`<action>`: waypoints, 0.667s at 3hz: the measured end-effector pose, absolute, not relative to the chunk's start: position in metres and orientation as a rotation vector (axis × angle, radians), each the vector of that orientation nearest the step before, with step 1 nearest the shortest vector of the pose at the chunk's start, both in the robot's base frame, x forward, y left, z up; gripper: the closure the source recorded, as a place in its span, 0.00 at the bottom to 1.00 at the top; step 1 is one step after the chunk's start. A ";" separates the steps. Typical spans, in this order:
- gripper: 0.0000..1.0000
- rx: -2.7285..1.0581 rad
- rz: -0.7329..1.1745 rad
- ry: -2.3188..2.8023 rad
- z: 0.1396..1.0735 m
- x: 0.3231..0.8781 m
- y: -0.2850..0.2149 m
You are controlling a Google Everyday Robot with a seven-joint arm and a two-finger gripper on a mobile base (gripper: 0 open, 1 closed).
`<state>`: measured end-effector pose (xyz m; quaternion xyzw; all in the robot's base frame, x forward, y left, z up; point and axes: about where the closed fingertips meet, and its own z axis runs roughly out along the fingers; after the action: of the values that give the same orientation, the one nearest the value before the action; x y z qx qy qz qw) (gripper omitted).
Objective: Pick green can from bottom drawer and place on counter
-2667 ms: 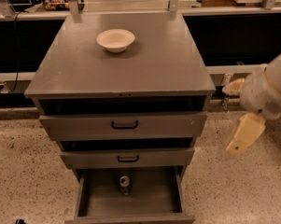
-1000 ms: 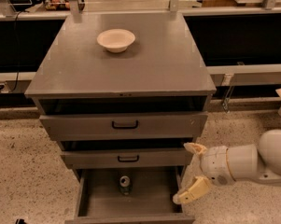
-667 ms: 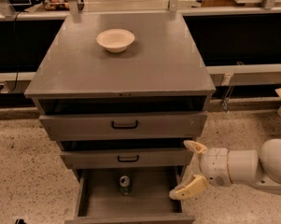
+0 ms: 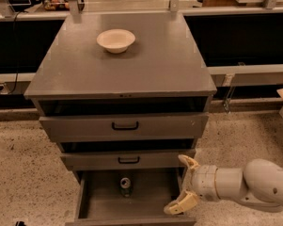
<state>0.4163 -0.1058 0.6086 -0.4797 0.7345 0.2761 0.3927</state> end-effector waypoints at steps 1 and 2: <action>0.00 -1.212 0.675 1.734 0.569 0.416 -0.100; 0.00 -1.216 0.714 1.654 0.535 0.406 -0.088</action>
Offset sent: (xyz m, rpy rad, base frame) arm -0.0005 0.0060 -0.0422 0.0603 -0.1195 0.0178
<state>0.4061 -0.0877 0.5347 -0.4953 0.6737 0.2906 0.4652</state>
